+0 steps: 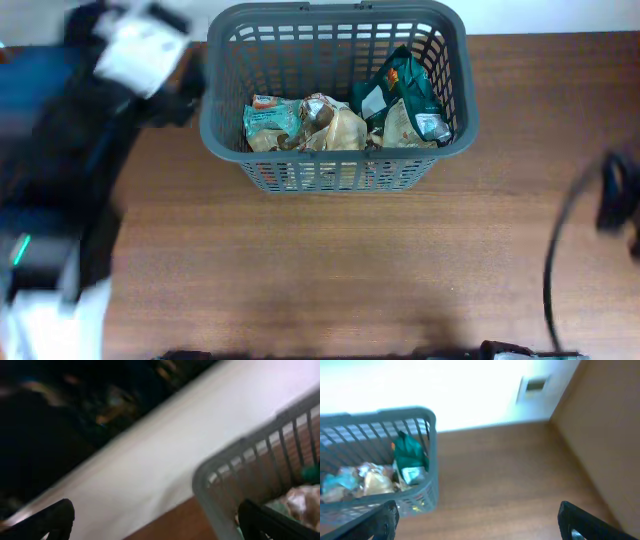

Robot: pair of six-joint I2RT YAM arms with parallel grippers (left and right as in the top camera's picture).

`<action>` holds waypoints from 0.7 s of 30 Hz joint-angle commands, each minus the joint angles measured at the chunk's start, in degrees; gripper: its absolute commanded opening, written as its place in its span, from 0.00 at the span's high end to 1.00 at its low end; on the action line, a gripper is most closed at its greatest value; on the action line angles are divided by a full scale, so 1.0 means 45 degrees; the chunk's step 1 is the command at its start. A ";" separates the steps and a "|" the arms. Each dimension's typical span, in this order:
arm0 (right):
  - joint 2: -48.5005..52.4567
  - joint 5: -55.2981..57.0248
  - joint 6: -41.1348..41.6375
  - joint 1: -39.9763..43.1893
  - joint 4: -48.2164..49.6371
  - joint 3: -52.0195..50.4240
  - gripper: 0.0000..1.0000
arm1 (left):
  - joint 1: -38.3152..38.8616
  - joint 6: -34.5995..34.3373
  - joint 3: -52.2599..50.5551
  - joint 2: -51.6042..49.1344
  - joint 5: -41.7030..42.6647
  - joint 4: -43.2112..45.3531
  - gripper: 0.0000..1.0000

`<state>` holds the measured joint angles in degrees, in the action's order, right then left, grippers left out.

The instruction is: Pack container

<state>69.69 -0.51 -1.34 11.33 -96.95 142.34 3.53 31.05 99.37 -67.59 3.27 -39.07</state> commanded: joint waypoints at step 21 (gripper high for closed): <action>-0.7611 0.0593 0.0656 -0.0646 -0.0083 -0.0019 0.00 | -0.0262 -0.3910 0.0024 0.8801 -0.4182 -0.3983 0.01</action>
<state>37.98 3.75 0.54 8.47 -96.95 142.91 2.63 15.14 99.63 -30.98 -11.88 -54.94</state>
